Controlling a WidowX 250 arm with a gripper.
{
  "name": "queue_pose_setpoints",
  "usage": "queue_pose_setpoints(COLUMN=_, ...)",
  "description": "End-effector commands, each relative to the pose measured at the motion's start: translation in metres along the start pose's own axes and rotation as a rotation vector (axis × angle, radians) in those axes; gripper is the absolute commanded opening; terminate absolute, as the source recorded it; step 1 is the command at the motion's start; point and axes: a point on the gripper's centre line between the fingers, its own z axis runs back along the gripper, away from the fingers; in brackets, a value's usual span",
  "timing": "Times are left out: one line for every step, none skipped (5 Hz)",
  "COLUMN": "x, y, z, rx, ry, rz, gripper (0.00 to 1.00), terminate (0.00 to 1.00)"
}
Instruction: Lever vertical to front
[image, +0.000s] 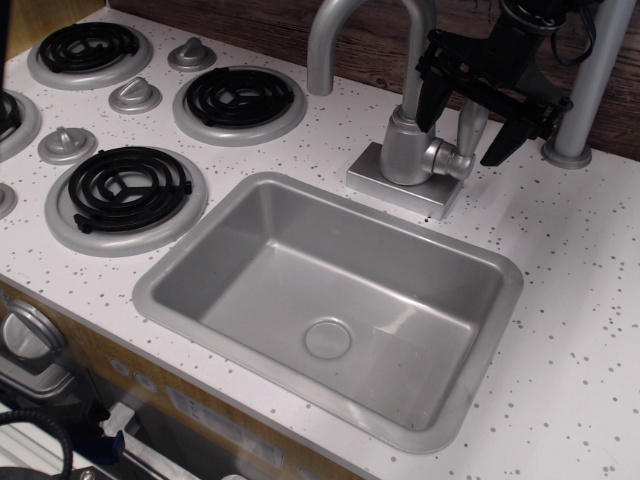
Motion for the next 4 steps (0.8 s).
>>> queue_pose_setpoints(x=0.0, y=0.0, z=0.0, rx=0.0, ry=0.0, rz=0.0, gripper=1.0, terminate=0.0)
queue_pose_setpoints(x=0.003, y=-0.002, z=0.01, rx=0.053, ry=-0.114, rz=0.025, gripper=1.0, terminate=0.0)
queue_pose_setpoints(x=0.007, y=-0.004, z=0.022, rx=0.09, ry=-0.196, rz=0.014, gripper=1.0, terminate=0.0)
queue_pose_setpoints(x=0.017, y=-0.001, z=0.023, rx=0.07, ry=-0.278, rz=-0.013, gripper=1.0, terminate=0.0)
